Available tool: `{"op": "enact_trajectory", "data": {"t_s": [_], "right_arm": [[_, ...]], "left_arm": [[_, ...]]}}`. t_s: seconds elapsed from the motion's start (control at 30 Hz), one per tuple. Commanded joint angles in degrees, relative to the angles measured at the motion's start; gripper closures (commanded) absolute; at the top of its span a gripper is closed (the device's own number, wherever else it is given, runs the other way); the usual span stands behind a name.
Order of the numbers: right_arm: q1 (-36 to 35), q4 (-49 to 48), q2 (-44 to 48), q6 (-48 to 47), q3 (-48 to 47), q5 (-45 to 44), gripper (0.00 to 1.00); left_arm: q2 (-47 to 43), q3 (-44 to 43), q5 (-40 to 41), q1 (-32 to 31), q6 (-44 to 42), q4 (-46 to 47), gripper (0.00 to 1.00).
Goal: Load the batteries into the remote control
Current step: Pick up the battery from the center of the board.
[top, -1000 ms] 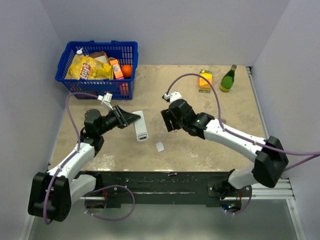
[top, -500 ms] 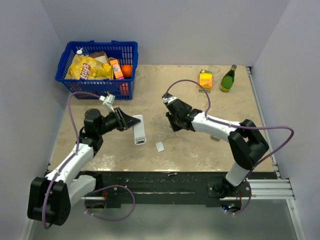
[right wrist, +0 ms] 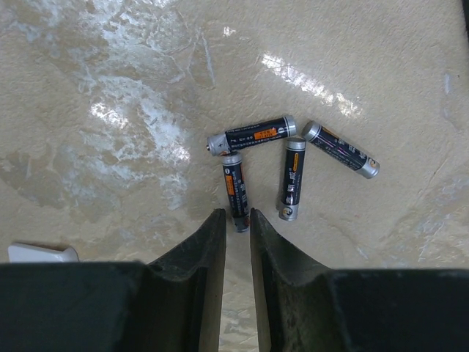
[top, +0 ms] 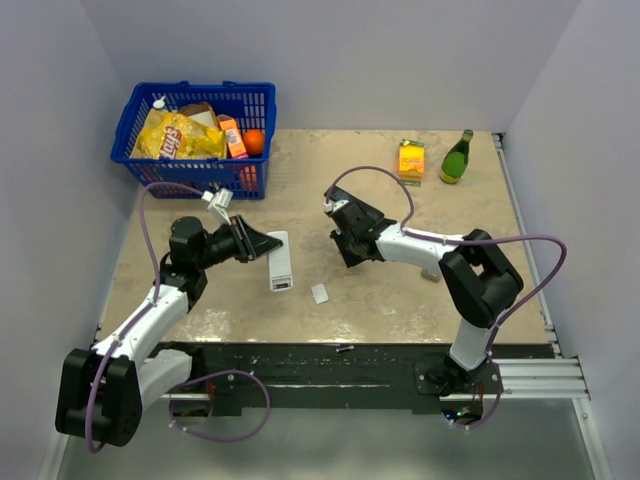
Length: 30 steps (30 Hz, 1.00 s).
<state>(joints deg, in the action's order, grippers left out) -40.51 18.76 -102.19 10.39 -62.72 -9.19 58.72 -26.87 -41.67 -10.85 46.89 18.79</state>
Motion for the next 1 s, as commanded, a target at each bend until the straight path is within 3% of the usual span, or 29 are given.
{"op": "enact_trajectory", "data": {"t_s": [0.0, 0.57, 0.67, 0.8, 0.97], "right_arm": [[0.4, -0.9, -0.3, -1.2, -2.0, 0.9, 0.77], [0.5, -0.5, -1.7, -2.6, -0.9, 2.2, 0.8], [0.5, -0.3, -1.2, -3.0, -0.4, 2.1, 0.84], [0.4, -0.2, 0.2, -3.6, 0.3, 1.1, 0.98], [-0.7, -0.2, 6.6, -5.1, 2.9, 3.1, 1.0]], "left_arm": [[0.2, -1.3, -1.5, 0.3, 0.4, 2.8, 1.0], [0.2, -1.0, -2.5, 0.4, 0.9, 3.2, 1.0], [0.3, -1.2, -2.5, 0.3, 0.7, 2.9, 1.0], [0.3, -1.2, -2.7, 0.4, 0.7, 2.4, 1.0], [0.9, -1.3, -3.9, 0.3, 0.6, 2.4, 1.0]]}}
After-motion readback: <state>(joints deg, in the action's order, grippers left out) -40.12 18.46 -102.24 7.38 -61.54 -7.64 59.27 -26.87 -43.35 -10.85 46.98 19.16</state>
